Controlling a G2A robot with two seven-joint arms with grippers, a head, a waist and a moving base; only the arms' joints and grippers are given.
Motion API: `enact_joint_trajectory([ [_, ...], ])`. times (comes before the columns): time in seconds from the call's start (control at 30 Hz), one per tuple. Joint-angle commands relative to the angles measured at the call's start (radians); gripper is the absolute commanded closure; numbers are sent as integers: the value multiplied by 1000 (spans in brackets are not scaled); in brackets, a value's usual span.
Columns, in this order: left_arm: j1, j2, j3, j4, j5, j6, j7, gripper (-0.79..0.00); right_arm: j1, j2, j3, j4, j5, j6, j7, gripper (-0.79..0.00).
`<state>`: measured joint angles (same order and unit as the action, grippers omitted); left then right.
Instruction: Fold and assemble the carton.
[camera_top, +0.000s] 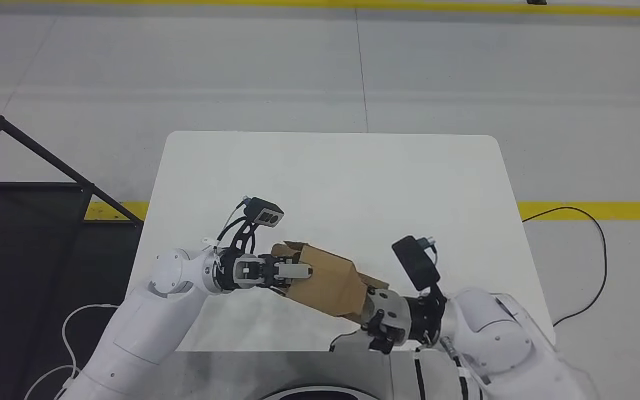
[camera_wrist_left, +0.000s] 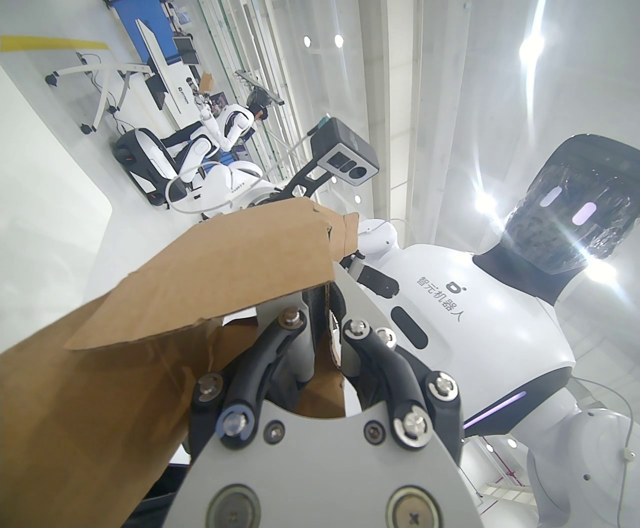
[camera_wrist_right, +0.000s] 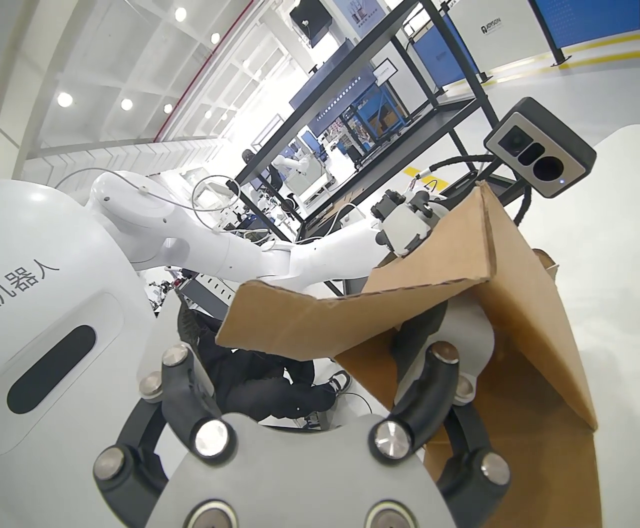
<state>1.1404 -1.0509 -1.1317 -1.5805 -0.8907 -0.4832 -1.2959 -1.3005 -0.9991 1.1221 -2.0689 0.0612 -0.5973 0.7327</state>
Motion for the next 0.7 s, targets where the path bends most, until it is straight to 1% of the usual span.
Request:
enact_joint_trajectory([
  [0.0,0,0,0,0,0,0,0,0,1,0,0,2,2,-1,0,-785],
  [0.2,0,0,0,0,0,0,0,0,-10,2,20,6,9,-15,-8,-785],
  [0.67,0,0,0,0,0,0,0,0,-73,13,97,8,51,-78,-14,-785],
])
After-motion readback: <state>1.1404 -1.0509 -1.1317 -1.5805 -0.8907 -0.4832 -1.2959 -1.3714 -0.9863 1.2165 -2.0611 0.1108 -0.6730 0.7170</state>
